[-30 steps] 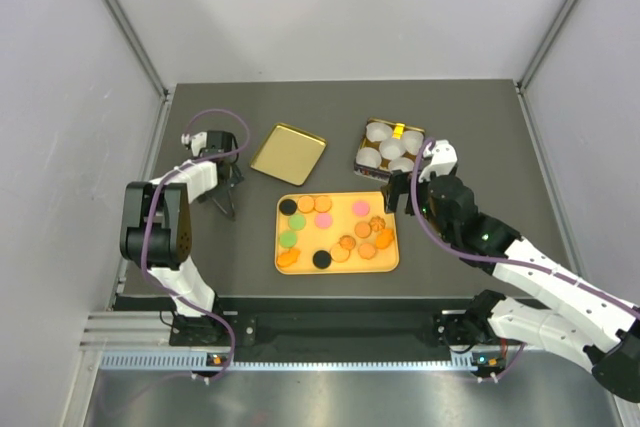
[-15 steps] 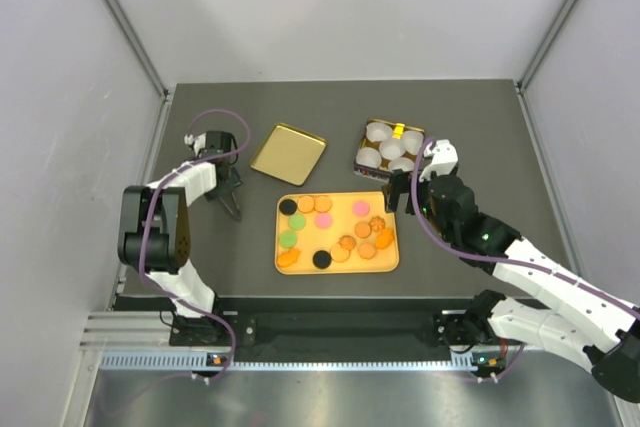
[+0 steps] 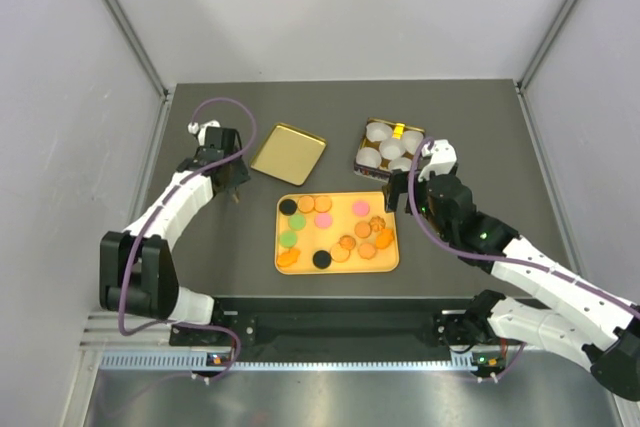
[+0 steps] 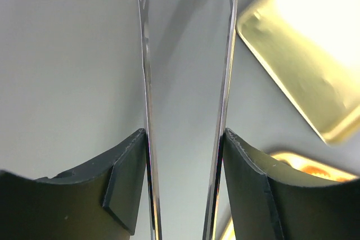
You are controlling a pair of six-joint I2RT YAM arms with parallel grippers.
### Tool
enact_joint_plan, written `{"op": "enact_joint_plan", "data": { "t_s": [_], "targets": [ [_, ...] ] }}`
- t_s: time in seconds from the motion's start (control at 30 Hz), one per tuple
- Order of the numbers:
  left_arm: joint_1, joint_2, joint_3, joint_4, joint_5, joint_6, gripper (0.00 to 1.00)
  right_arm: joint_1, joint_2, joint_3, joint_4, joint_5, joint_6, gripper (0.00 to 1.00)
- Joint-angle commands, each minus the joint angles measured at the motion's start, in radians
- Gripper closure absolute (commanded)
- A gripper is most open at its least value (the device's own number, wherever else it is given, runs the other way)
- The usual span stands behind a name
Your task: Pack the cookies
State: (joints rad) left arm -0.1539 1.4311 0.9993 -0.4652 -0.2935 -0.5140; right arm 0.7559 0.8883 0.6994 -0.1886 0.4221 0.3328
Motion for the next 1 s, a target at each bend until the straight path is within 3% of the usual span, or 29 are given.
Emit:
{"op": "enact_joint_plan", "data": {
  "t_s": [0.0,0.37,0.97],
  "targets": [
    [-0.035,-0.073,0.058,-0.052,0.004,0.031,0.41,-0.009,0.003,0.012,0.029,0.023,-0.014,0.00],
    [-0.194,-0.161,0.199,-0.216,0.008,0.060,0.41,-0.010,0.015,0.017,0.029,0.021,-0.014,0.00],
    [-0.562,-0.228,0.203,-0.334,0.031,-0.015,0.46,-0.012,0.021,0.017,0.028,0.047,-0.018,0.00]
  ]
}}
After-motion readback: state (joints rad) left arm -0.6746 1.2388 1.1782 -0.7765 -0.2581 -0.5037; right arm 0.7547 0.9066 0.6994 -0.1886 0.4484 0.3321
